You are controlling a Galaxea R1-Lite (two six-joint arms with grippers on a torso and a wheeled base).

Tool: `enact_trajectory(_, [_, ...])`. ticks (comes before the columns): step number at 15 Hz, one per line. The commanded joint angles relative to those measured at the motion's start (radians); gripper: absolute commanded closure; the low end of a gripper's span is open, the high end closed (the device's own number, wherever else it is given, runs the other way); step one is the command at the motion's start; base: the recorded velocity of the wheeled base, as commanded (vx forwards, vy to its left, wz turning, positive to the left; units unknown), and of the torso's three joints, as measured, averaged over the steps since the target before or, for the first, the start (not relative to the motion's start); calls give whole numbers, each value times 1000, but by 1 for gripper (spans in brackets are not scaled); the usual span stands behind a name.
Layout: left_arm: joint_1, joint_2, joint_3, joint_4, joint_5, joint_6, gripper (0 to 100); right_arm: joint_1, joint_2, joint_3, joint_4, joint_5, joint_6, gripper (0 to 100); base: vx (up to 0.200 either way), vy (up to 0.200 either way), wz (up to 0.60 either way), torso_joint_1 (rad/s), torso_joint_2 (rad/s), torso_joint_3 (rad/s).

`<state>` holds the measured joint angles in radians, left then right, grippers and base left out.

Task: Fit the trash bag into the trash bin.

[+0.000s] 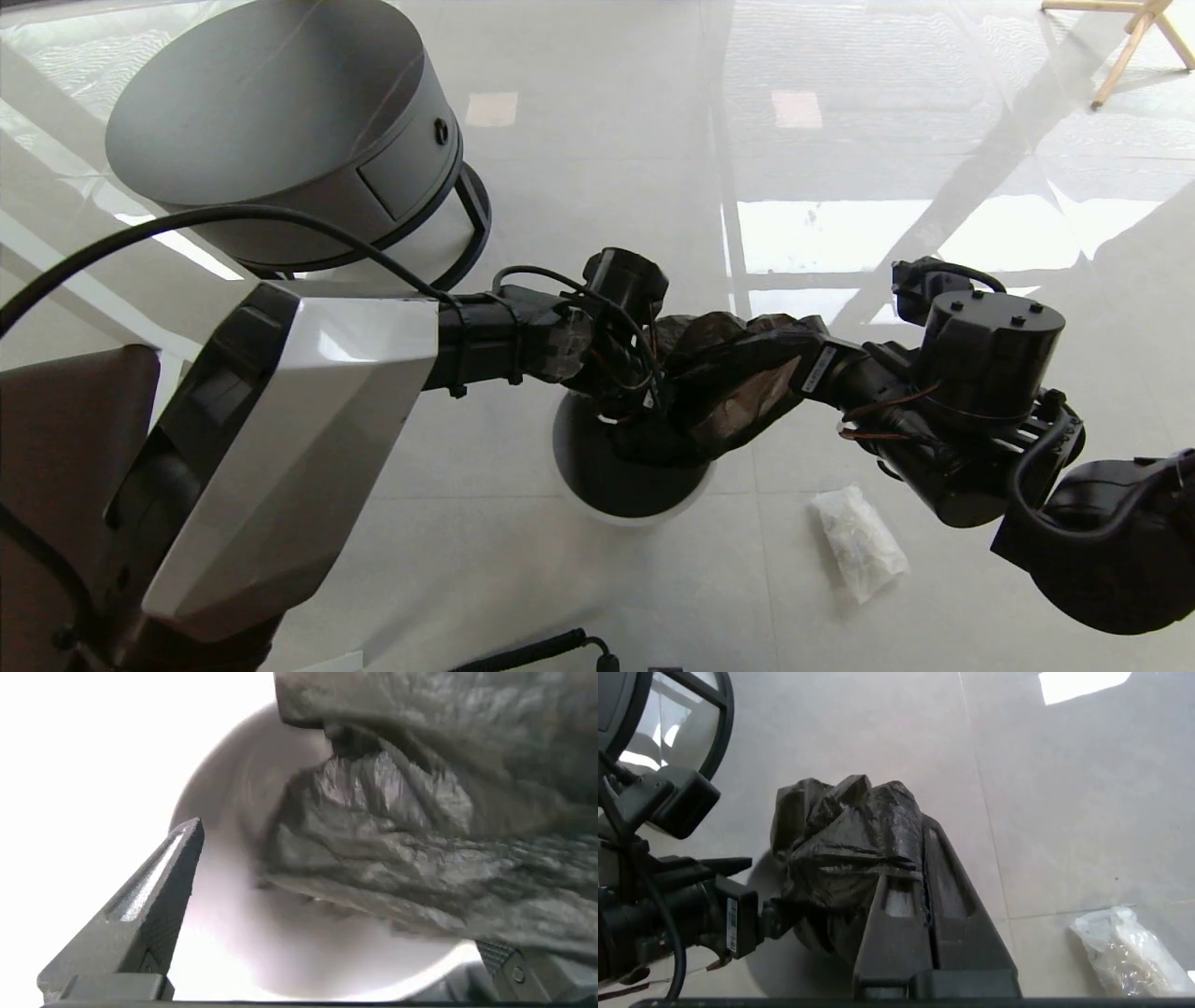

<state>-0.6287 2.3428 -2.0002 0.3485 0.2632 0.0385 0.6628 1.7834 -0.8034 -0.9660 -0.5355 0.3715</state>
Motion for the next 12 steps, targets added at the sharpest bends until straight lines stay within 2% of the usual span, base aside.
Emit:
enact_trajectory(1, [-6, -7, 0, -2, 7, -2, 0, 3, -4, 7, -2, 0, 0, 100, 0, 0, 0, 0, 0, 0])
enact_trajectory(2, [-8, -5, 0, -3, 8, -6, 100, 5, -4, 10, -2, 0, 0, 100, 0, 0, 0, 0, 0, 0])
enact_trajectory(8, [-40, -20, 0, 20, 10, -8, 100, 3, -4, 21, -4, 0, 1, 100, 0, 0, 0, 0, 0, 0])
enact_trajectory(12, [-39, -155, 0, 251, -9, 0, 100, 3, -2, 38, -4, 2, 0, 100, 0, 0, 0, 0, 0, 0])
